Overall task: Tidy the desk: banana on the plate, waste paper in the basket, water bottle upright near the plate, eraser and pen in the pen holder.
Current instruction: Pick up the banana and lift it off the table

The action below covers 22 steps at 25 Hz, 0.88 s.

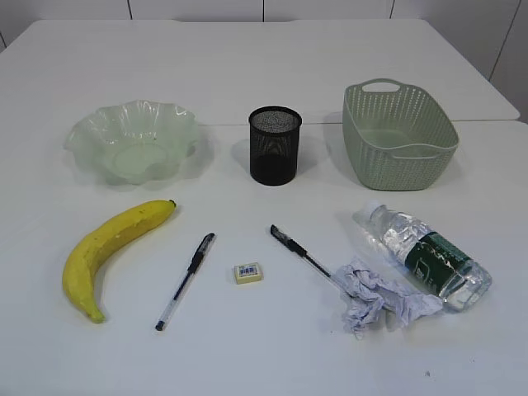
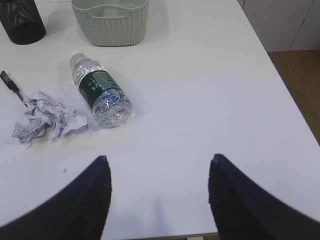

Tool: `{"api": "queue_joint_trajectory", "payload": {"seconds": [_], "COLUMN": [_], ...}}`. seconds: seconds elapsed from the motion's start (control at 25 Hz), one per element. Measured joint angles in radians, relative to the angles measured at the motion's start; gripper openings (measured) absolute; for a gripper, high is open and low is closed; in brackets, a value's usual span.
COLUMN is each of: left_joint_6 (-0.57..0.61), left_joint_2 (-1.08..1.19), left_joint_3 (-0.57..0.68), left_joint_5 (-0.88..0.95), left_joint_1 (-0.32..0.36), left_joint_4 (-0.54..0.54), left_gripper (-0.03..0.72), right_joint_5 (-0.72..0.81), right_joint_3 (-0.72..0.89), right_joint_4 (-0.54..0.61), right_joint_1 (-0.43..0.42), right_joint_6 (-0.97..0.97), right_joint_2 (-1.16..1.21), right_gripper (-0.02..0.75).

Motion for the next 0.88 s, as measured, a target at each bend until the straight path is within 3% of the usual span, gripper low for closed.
{"api": "queue_joint_trajectory", "payload": {"seconds": [0.88], "left_joint_6": [0.0], "left_joint_2": [0.0], "left_joint_3": [0.0], "left_joint_5": [0.0], "left_joint_1": [0.0], "left_joint_4": [0.0], "left_gripper": [0.569], "right_joint_5": [0.0], "right_joint_3": [0.0], "right_joint_4": [0.0], "right_joint_1": [0.0], "right_joint_6": [0.0], "right_joint_2": [0.0], "right_gripper": [0.46]}}
